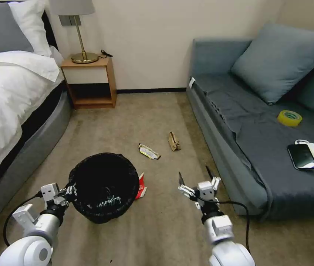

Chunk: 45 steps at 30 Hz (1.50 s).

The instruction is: Pick up the trash bin, then pick up the garbage on the floor and place it into the trash bin.

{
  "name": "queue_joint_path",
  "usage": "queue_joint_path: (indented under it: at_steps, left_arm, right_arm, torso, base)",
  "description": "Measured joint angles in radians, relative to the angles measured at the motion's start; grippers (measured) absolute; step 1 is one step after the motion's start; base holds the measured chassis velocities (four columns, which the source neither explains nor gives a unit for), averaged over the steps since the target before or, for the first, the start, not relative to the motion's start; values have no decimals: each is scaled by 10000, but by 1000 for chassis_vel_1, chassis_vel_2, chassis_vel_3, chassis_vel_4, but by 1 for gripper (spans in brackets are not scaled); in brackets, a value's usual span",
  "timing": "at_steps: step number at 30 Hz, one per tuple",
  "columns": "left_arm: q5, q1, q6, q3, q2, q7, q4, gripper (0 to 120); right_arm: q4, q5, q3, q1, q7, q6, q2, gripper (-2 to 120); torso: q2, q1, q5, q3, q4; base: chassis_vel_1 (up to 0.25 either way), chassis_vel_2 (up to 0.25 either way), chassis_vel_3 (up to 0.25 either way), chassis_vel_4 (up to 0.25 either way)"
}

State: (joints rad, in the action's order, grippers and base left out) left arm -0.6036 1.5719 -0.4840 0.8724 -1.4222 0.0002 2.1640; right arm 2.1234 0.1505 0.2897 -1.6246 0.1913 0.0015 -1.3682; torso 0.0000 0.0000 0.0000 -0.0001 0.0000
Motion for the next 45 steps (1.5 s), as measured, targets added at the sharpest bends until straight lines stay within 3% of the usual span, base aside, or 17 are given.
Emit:
queue_joint_path:
  at_steps: [6, 36, 45]
  left_arm:
    - [-128, -23, -35, 107, 52, 2, 39, 5]
    - [-522, -79, -64, 526, 139, 15, -141, 5]
    - [-546, -62, -58, 573, 125, 17, -147, 5]
  right_arm:
    - [-85, 572, 83, -596, -116, 447, -340, 100]
    - [-151, 214, -17, -591, -578, 577, -380, 100]
    - [-245, 231, -65, -566, -631, 691, -377, 100]
  torso:
    - [0, 0, 0, 0, 0]
    - [0, 0, 0, 1, 0]
    - [0, 0, 0, 1, 1]
  base:
    - [0, 0, 0, 0]
    - [0, 0, 0, 0]
    - [-110, 108, 116, -108]
